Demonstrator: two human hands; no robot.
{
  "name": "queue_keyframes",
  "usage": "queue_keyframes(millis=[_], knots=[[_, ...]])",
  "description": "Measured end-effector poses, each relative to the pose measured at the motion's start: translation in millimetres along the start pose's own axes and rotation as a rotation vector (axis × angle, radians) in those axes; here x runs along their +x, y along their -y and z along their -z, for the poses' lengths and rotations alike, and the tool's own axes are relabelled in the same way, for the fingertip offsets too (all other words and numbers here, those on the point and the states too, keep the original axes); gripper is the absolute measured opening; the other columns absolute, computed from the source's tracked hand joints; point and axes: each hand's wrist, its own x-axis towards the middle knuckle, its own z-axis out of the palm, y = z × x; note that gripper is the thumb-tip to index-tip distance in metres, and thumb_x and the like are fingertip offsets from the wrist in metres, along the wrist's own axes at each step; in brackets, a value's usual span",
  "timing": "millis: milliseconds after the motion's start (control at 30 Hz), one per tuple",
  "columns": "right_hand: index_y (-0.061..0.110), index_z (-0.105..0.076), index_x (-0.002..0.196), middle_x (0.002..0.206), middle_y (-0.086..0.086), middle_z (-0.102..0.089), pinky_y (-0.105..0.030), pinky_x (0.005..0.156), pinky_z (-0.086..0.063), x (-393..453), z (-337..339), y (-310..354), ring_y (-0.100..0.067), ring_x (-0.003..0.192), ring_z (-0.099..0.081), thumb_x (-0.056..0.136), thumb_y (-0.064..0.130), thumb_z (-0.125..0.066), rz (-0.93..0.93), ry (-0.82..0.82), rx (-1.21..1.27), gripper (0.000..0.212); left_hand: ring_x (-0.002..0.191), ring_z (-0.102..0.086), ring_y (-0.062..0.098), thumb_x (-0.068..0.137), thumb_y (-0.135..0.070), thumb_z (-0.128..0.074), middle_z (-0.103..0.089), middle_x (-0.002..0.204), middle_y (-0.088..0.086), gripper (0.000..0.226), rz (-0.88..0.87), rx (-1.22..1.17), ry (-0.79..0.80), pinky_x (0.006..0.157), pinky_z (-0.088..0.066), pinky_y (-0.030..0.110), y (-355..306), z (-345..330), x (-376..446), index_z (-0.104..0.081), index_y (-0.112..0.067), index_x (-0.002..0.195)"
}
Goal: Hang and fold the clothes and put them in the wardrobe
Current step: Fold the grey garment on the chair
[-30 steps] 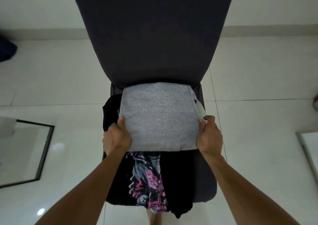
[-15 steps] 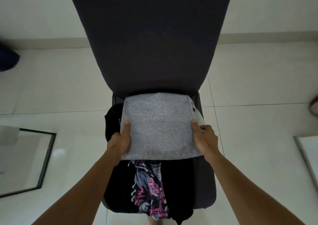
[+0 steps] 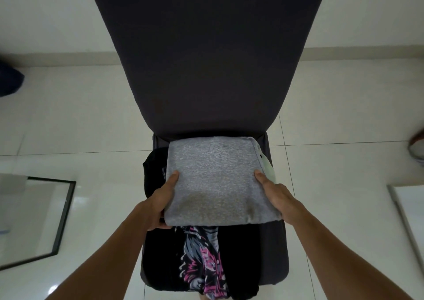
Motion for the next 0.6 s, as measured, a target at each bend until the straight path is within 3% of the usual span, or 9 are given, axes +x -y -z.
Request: queue_keyframes(millis=[67, 167, 300, 333, 433, 467, 600], knots=[[0.011, -0.058, 0.127, 0.115, -0.012, -0.068, -0.047, 0.098, -0.052, 0, 4, 0, -0.032, 0.1, -0.067, 0.062, 0.093, -0.055, 0.013, 0.05, 0.085, 0.105, 0.101, -0.068, 0.033, 0.07, -0.087, -0.052, -0.071, 0.111, 0.013, 0.083, -0.002, -0.017, 0.025, 0.094, -0.053, 0.049, -1, -1, 1, -0.063, -0.019, 0.115], [0.01, -0.065, 0.117, 0.101, -0.011, -0.076, -0.045, 0.09, -0.058, -2, 8, 4, -0.031, 0.089, -0.074, 0.06, 0.082, -0.07, 0.018, 0.152, 0.186, 0.092, 0.099, -0.069, 0.031, 0.065, -0.088, -0.057, -0.074, 0.105, 0.013, 0.088, 0.012, -0.025, 0.022, 0.089, -0.054, 0.042, -4, 2, 1, -0.066, -0.015, 0.113], [0.007, -0.068, 0.114, 0.097, -0.013, -0.077, -0.049, 0.089, -0.059, -4, 9, 12, -0.032, 0.089, -0.075, 0.07, 0.05, -0.085, 0.02, 0.252, 0.328, 0.063, 0.068, -0.073, 0.025, 0.075, -0.081, -0.055, -0.076, 0.081, 0.01, 0.077, 0.022, -0.074, 0.048, 0.057, -0.053, 0.028, -9, 3, -1, -0.068, -0.011, 0.105], [0.006, -0.068, 0.115, 0.098, -0.014, -0.077, -0.05, 0.09, -0.058, -4, 9, 13, -0.033, 0.09, -0.075, 0.07, 0.045, -0.086, 0.022, 0.265, 0.351, 0.061, 0.067, -0.074, 0.027, 0.08, -0.075, -0.056, -0.076, 0.082, 0.012, 0.071, 0.011, -0.103, 0.068, 0.056, -0.056, 0.031, -11, 3, -2, -0.067, -0.011, 0.107], [0.003, -0.067, 0.118, 0.1, -0.016, -0.076, -0.052, 0.09, -0.058, -3, 10, 15, -0.035, 0.092, -0.074, 0.072, 0.035, -0.086, 0.005, 0.269, 0.393, 0.059, 0.089, -0.074, 0.035, 0.083, -0.064, -0.064, -0.075, 0.1, 0.018, 0.064, -0.047, -0.153, 0.096, 0.079, -0.058, 0.044, -18, 5, -4, -0.066, -0.011, 0.12], [0.004, -0.067, 0.118, 0.1, -0.017, -0.076, -0.05, 0.089, -0.058, -3, 11, 16, -0.036, 0.093, -0.074, 0.074, 0.036, -0.084, -0.009, 0.281, 0.407, 0.057, 0.09, -0.073, 0.036, 0.084, -0.06, -0.065, -0.075, 0.101, 0.019, 0.061, -0.057, -0.161, 0.102, 0.08, -0.058, 0.044, -20, 6, -4, -0.066, -0.011, 0.12], [0.01, -0.068, 0.117, 0.106, -0.019, -0.075, -0.049, 0.095, -0.055, 3, 10, 29, -0.037, 0.099, -0.072, 0.071, 0.062, -0.079, -0.046, 0.345, 0.446, 0.07, 0.092, -0.072, 0.038, 0.084, -0.052, -0.066, -0.074, 0.102, 0.022, 0.055, -0.061, -0.185, 0.1, 0.08, -0.056, 0.045, -31, 8, 0, -0.067, -0.009, 0.118]])
